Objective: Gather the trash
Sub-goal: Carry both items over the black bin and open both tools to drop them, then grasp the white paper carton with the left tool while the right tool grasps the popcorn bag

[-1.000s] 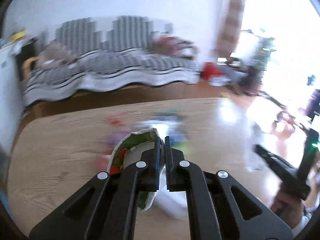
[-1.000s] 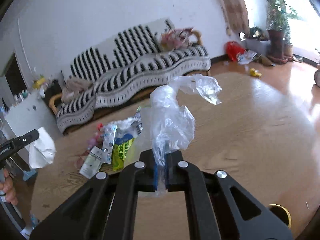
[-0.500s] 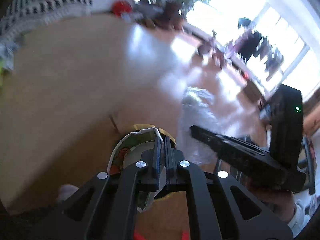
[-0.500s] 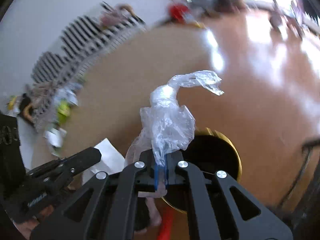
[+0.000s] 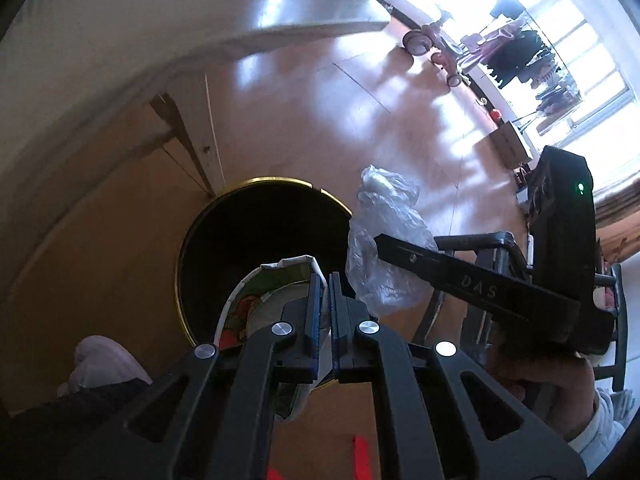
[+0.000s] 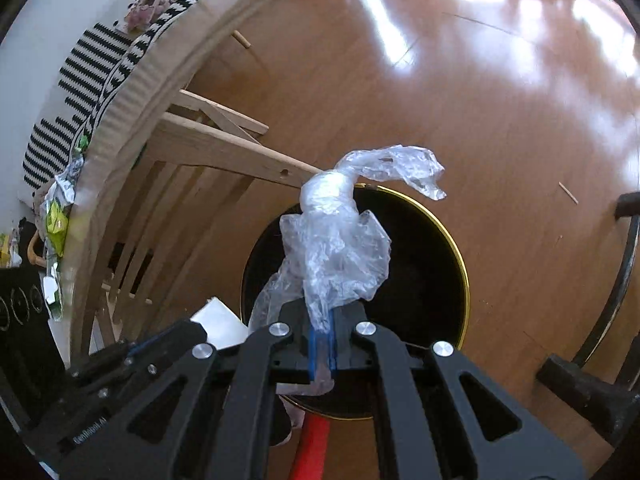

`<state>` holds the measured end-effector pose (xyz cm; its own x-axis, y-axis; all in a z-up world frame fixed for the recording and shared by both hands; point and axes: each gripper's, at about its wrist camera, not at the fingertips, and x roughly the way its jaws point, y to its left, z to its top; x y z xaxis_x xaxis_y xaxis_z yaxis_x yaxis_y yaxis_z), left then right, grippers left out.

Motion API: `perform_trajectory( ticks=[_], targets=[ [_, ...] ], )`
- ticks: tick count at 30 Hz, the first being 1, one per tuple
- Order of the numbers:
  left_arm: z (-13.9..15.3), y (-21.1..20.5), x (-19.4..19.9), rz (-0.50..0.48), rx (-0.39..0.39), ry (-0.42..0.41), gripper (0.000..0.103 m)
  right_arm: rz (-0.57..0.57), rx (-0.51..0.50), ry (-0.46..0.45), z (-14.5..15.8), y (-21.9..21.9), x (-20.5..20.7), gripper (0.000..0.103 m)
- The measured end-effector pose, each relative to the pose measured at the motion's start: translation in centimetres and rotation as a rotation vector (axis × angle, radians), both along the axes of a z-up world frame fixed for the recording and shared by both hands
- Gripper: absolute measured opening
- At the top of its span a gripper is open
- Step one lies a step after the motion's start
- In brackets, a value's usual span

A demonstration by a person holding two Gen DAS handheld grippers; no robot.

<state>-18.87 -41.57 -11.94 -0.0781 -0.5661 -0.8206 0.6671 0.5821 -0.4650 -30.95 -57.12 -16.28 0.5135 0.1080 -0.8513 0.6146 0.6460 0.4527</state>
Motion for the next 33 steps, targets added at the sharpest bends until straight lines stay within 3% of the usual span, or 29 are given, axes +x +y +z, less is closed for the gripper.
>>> perform_trajectory(
  ticks=[4, 5, 6, 7, 8, 10, 13, 16, 19, 23, 28, 33],
  targets=[
    [0.0, -0.2, -0.3, -0.031, 0.013, 0.006, 0.004, -0.019, 0.064, 0.016, -1.1, -0.5, 0.7, 0.008],
    [-0.1, -0.4, -0.6, -0.040, 0.020, -0.010, 0.011, -0.026, 0.078, 0.023, -1.3, -0.6, 0.7, 0.027],
    [-0.1, -0.5, -0.9, -0.051, 0.031, -0.032, 0.043, -0.032, 0.077, 0.031, -1.3, -0.8, 0.6, 0.049],
    [-0.1, -0.6, -0.9, -0.045, 0.041, -0.059, 0.070, -0.047, 0.068, 0.029, -1.1, -1.0, 0.4, 0.098],
    [0.2, -0.5, -1.0, -0.031, 0.035, -0.091, 0.095, -0.078, 0.055, 0.014, -0.6, -1.4, -0.2, 0.097],
    [0.7, -0.3, -1.1, -0.042, 0.019, -0.100, 0.097, -0.090, 0.050, -0.002, 0.3, -2.1, -0.5, 0.097],
    [1.4, -0.3, -0.9, -0.029, 0.057, -0.105, 0.097, -0.102, 0.015, 0.000, 1.4, -2.8, -0.9, 0.097],
    [4.7, 1.3, -0.8, 0.019, 0.047, -0.247, 0.097, -0.141, -0.065, -0.033, 3.3, -2.6, -1.5, 0.097],
    [9.1, 5.0, 0.3, 0.142, 0.041, -0.355, 0.097, -0.147, -0.122, -0.084, 4.9, -2.1, -1.5, 0.097],
    [13.2, 13.9, 4.1, 0.454, 0.076, -0.410, 0.097, -0.073, -0.185, -0.134, 7.2, 0.9, 0.9, 0.097],
    [13.9, 24.6, 9.8, 0.769, 0.179, -0.398, 0.097, 0.082, -0.249, -0.195, 10.0, 5.9, 5.8, 0.097],
    [12.7, 26.6, 13.7, 0.842, 0.243, -0.327, 0.097, 0.181, -0.271, -0.254, 12.6, 10.1, 10.5, 0.097]
  ],
)
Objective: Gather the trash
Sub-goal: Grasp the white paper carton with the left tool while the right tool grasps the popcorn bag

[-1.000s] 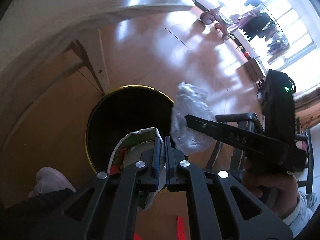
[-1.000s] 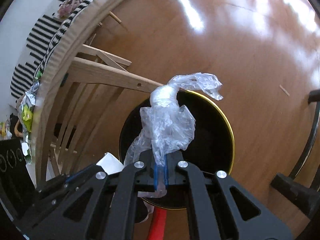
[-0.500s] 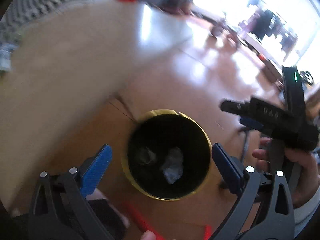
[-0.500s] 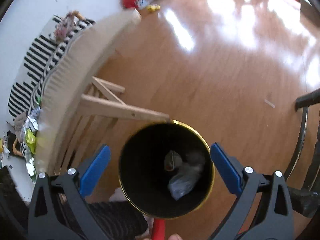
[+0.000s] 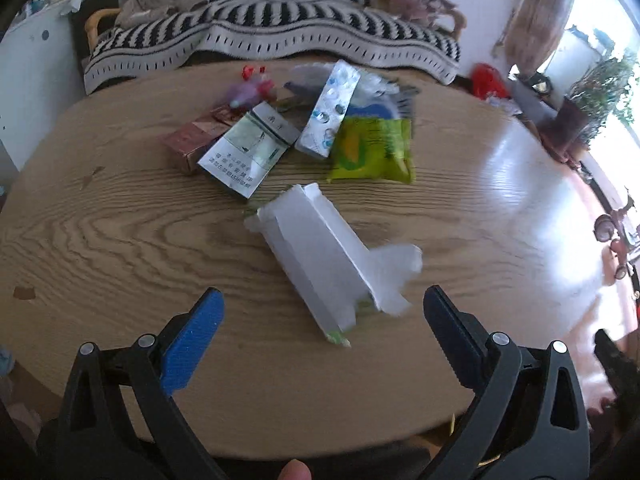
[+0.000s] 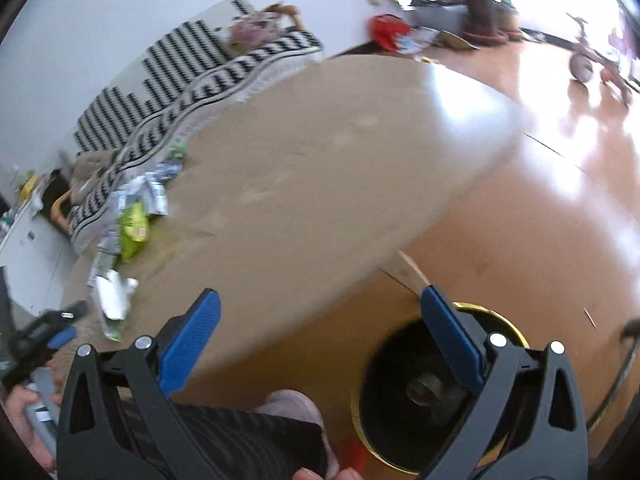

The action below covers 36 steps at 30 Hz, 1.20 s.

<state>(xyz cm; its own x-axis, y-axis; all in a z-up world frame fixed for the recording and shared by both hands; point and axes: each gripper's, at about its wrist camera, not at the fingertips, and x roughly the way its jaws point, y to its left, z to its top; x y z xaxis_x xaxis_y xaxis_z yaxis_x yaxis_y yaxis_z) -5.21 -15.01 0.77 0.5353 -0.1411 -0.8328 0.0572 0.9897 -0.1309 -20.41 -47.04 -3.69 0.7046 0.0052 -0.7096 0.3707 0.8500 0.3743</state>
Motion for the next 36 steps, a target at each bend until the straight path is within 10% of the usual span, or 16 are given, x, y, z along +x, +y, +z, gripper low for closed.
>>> perform_trajectory(
  ticks=[11, 21, 36],
  targets=[
    [-3.7, 0.4, 6.3, -0.010, 0.087, 0.098, 0.097, 0.169, -0.048, -0.037, 4.4, 6.5, 9.6, 0.097],
    [-5.1, 8.0, 5.9, 0.022, 0.115, 0.104, 0.097, 0.274, -0.058, 0.009, 1.9, 10.5, 16.0, 0.097],
    [-4.9, 8.1, 5.8, -0.049, 0.114, 0.050, 0.084, 0.449, -0.039, 0.036, -0.2, 19.1, 25.2, 0.096]
  ],
)
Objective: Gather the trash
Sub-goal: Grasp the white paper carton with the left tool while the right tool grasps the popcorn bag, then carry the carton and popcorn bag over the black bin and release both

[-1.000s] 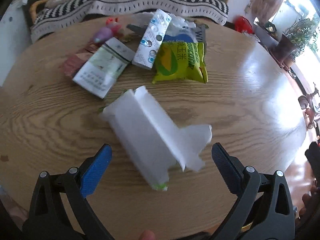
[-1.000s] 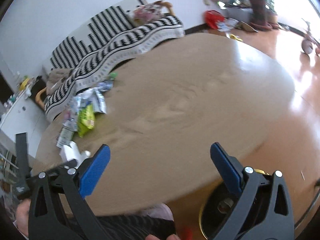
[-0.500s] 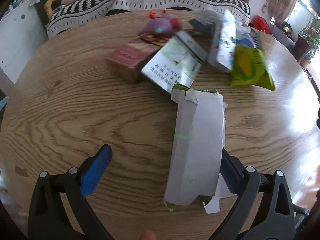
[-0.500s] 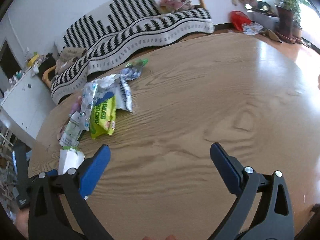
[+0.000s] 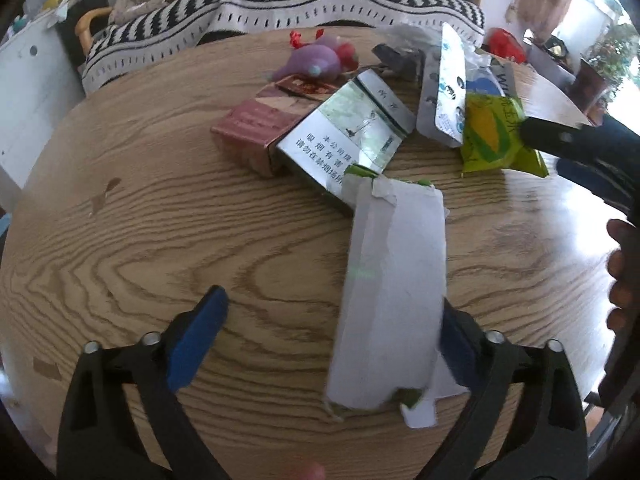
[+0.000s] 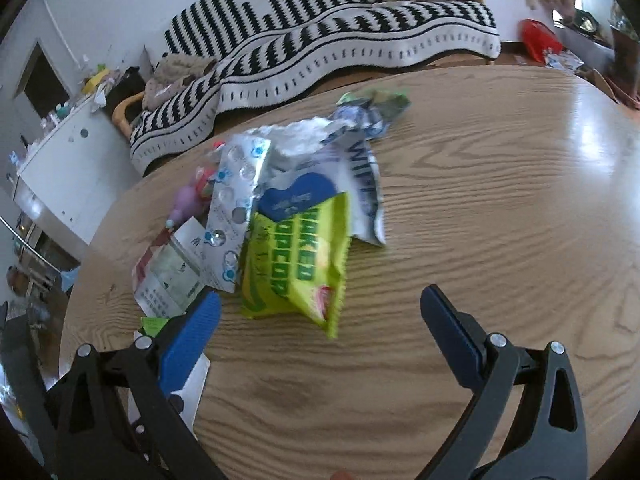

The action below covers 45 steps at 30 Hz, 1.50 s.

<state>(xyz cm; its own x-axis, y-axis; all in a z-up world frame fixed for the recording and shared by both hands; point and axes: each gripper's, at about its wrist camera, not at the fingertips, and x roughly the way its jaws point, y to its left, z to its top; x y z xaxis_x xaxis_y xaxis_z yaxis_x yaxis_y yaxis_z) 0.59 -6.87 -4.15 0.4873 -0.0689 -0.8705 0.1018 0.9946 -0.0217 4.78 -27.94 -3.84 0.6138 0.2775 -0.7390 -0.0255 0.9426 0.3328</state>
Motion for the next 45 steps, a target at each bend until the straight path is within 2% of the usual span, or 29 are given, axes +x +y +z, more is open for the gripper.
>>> perform_trajectory(
  ticks=[1, 2, 3, 4, 5, 7, 10, 16, 21, 38, 42, 45],
  targets=[
    [0.2, 0.0, 0.0, -0.011, -0.002, -0.018, 0.078, 0.006, -0.010, 0.003, -0.1, 0.5, 0.5, 0.088],
    [0.4, -0.1, -0.1, -0.020, -0.004, -0.027, 0.062, 0.014, -0.028, 0.007, -0.4, 1.1, 1.0, 0.070],
    [0.5, -0.2, -0.1, -0.033, -0.011, -0.037, 0.045, 0.015, -0.041, 0.015, -0.6, 1.4, 1.3, 0.062],
    [0.6, -0.3, 0.0, -0.038, -0.013, -0.037, 0.044, 0.026, -0.036, 0.022, -0.9, 1.6, 1.7, 0.050],
    [0.7, -0.4, 0.0, -0.041, -0.019, -0.041, 0.042, 0.035, -0.011, 0.021, -1.0, 1.7, 1.7, 0.047],
    [0.7, -0.4, -0.2, -0.041, -0.044, -0.047, 0.038, 0.026, -0.032, 0.006, -0.6, 1.7, 1.1, 0.044],
    [0.9, -0.4, -0.7, -0.040, -0.082, -0.041, 0.034, 0.024, -0.017, -0.001, -0.4, 1.2, -0.2, 0.042],
    [1.6, -1.1, -1.6, -0.055, -0.104, -0.049, 0.033, -0.015, 0.001, -0.029, 0.9, -0.8, -2.7, 0.041],
    [2.7, -1.4, -2.4, -0.056, -0.109, -0.069, 0.033, -0.043, -0.009, -0.065, 2.6, -2.3, -4.1, 0.041],
    [4.1, -1.3, -4.1, -0.059, -0.102, -0.090, 0.033, -0.050, -0.005, -0.055, 3.7, -2.9, -6.7, 0.041],
    [5.9, -3.2, -4.8, -0.122, -0.157, -0.109, 0.033, -0.064, -0.005, -0.092, 5.2, -4.1, -8.5, 0.041],
    [7.3, -7.7, -6.4, -0.248, -0.171, -0.124, 0.033, -0.092, -0.025, -0.128, 7.0, -6.2, -11.0, 0.041]
  ],
)
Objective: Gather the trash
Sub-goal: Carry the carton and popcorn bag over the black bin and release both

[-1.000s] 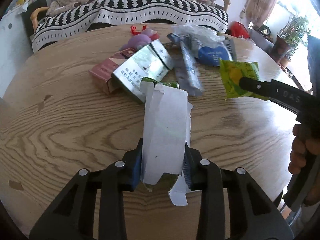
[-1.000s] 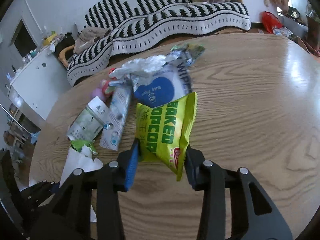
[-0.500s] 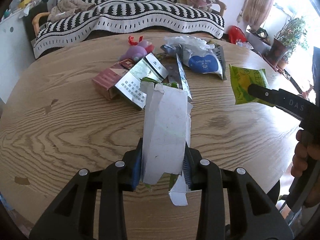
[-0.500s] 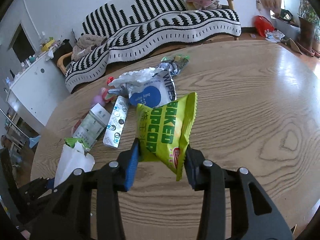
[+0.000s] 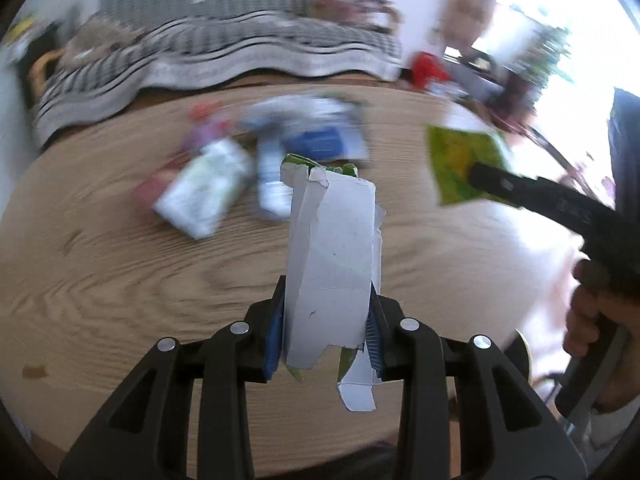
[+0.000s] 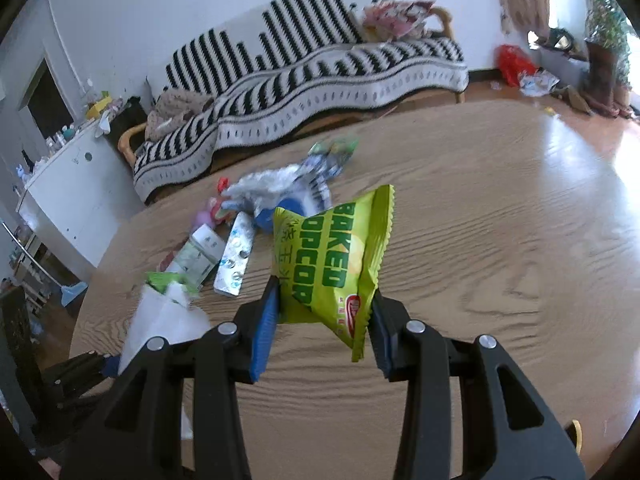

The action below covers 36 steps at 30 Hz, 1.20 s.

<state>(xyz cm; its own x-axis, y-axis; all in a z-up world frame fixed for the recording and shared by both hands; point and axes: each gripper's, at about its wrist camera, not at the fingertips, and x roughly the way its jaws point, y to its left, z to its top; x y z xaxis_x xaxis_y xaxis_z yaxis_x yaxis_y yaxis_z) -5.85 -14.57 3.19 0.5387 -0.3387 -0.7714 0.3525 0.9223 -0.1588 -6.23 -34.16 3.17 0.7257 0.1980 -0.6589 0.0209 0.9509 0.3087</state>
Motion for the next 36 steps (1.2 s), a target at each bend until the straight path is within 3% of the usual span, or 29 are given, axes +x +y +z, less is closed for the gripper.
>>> perform_trajectory(
  ticks=[5, 10, 13, 15, 17, 19, 22, 30, 31, 32, 33, 34, 35, 36],
  targets=[
    [0.6, -7.6, -3.3, -0.184, -0.044, 0.019, 0.034, -0.128, -0.024, -0.032, 2.0, -6.5, -6.7, 0.041],
    [-1.3, -15.3, -7.6, -0.355, -0.044, 0.102, 0.034, -0.284, -0.037, -0.011, 1.8, -14.3, -14.6, 0.041],
    [-4.3, -19.9, -9.9, -0.438, -0.029, 0.205, 0.034, -0.345, -0.022, 0.049, -0.5, -17.9, -19.2, 0.041],
    [-7.1, -22.5, -11.1, -0.475, -0.007, 0.281, 0.034, -0.368, -0.013, 0.145, -4.0, -19.8, -21.4, 0.041],
    [-9.6, -24.5, -12.2, -0.504, 0.037, 0.323, 0.034, -0.396, 0.045, 0.247, -8.1, -21.5, -23.4, 0.041],
    [-11.4, -25.8, -13.2, -0.531, 0.078, 0.342, 0.034, -0.420, 0.065, 0.281, -10.1, -22.3, -24.6, 0.041],
    [-12.6, -26.6, -13.7, -0.545, 0.093, 0.388, 0.034, -0.438, 0.108, 0.306, -12.5, -23.2, -26.0, 0.041],
    [-13.2, -27.5, -13.7, -0.555, 0.104, 0.403, 0.035, -0.458, 0.162, 0.337, -14.7, -24.1, -26.5, 0.042],
    [-13.2, -27.5, -13.8, -0.565, 0.096, 0.411, 0.037, -0.456, 0.170, 0.339, -14.7, -23.9, -26.5, 0.044],
    [-13.1, -27.6, -13.9, -0.563, 0.098, 0.408, 0.043, -0.457, 0.186, 0.341, -14.8, -24.1, -26.6, 0.054],
    [-13.1, -27.8, -13.9, -0.555, 0.101, 0.399, 0.061, -0.459, 0.204, 0.341, -14.7, -24.2, -26.5, 0.063],
    [-13.0, -27.6, -13.9, -0.534, 0.105, 0.382, 0.091, -0.465, 0.215, 0.337, -14.5, -24.4, -26.6, 0.090],
    [-12.7, -27.5, -13.9, -0.513, 0.103, 0.360, 0.098, -0.482, 0.216, 0.329, -14.2, -24.5, -26.5, 0.096],
    [-12.6, -27.3, -13.9, -0.507, 0.096, 0.347, 0.097, -0.500, 0.205, 0.319, -13.8, -24.5, -26.5, 0.096]
  ],
)
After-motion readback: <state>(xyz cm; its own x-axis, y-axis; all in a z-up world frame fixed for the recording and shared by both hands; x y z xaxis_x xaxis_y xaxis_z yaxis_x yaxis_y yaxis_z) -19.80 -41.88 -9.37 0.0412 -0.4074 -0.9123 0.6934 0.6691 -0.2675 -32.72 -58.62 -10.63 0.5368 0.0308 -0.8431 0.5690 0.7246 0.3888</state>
